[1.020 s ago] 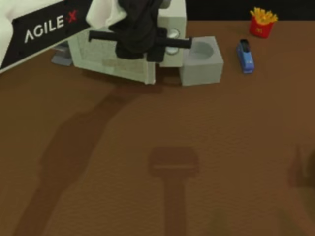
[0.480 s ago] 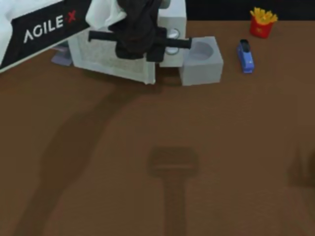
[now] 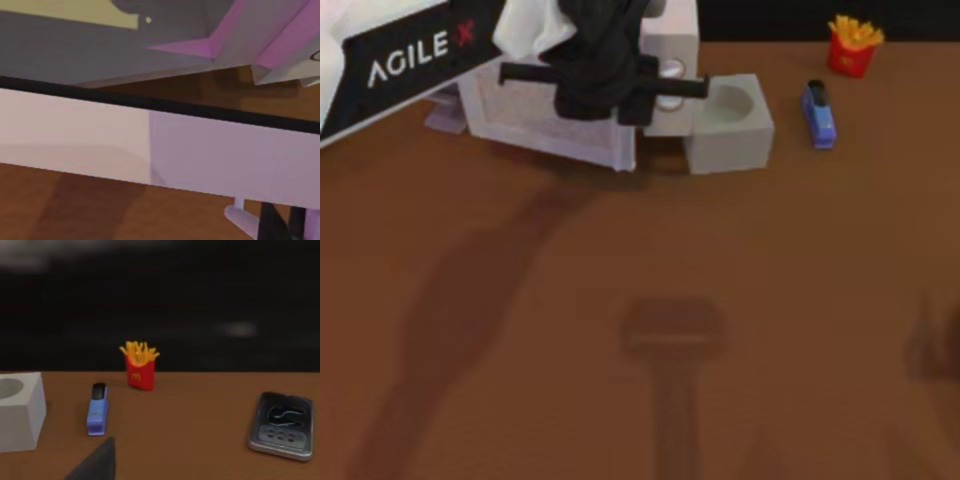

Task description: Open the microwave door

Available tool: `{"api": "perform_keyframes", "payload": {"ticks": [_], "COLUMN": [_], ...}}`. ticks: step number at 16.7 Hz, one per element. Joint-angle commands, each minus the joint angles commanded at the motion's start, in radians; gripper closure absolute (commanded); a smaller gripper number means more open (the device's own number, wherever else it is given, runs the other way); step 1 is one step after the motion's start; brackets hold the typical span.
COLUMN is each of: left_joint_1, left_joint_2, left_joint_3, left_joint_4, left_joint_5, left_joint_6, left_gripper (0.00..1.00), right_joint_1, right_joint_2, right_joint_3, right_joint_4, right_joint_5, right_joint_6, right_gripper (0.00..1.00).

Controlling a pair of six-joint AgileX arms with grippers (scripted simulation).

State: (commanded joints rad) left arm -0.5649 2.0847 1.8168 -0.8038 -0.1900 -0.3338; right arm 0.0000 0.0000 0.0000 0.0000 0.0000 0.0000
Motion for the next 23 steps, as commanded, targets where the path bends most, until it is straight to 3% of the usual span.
{"api": "perform_keyframes", "payload": {"ticks": [6,14,23], "left_joint_1": [-0.007,0.020,0.020], "left_joint_2": [0.001,-0.092,-0.093], "left_joint_3": [-0.004,-0.139,-0.139], "left_joint_4": [0.002,0.063,0.064], "left_joint_5": [0.006,0.061,0.061], "left_joint_6": [-0.001,0.112,0.113], "left_gripper": [1.00,1.00,1.00], "right_joint_1": [0.000,0.000,0.000], "right_joint_2": [0.000,0.000,0.000], "right_joint_3": [0.000,0.000,0.000], "right_joint_4": [0.000,0.000,0.000], "right_joint_5": [0.000,0.000,0.000], "right_joint_6": [0.000,0.000,0.000], "right_gripper": [0.00,0.00,0.00]}}
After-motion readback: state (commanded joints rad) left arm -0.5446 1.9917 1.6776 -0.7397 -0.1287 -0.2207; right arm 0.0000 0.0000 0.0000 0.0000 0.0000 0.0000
